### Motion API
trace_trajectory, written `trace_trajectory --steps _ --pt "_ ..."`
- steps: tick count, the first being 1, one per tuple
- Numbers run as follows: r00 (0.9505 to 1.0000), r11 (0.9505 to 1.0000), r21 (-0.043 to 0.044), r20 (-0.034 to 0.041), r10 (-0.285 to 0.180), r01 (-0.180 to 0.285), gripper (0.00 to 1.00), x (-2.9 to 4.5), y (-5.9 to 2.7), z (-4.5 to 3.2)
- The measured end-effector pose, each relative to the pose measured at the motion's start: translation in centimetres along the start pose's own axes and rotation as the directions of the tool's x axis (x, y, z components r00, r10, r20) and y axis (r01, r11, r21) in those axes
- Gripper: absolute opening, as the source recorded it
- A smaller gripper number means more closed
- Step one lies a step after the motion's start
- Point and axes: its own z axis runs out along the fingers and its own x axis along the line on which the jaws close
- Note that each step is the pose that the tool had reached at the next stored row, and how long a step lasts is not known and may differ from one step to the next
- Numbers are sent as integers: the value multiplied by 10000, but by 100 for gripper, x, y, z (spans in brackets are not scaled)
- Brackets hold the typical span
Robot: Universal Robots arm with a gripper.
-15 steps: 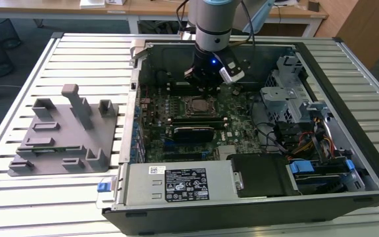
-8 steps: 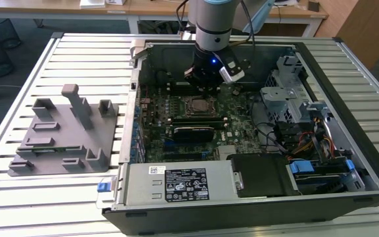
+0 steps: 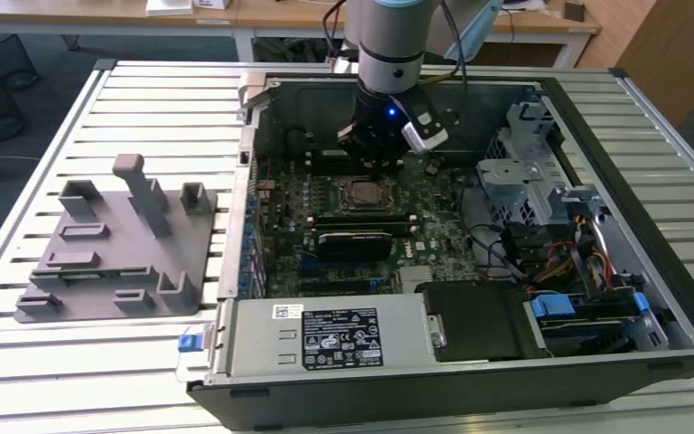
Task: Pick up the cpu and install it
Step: 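Install the first cpu locking lever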
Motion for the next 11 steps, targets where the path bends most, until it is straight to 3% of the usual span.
trace_trajectory --steps 4,11 --pt "10000 10000 60 -3 -1 1 11 0 0 15" --pt "10000 10000 59 -2 0 0 11 -1 2 -24"
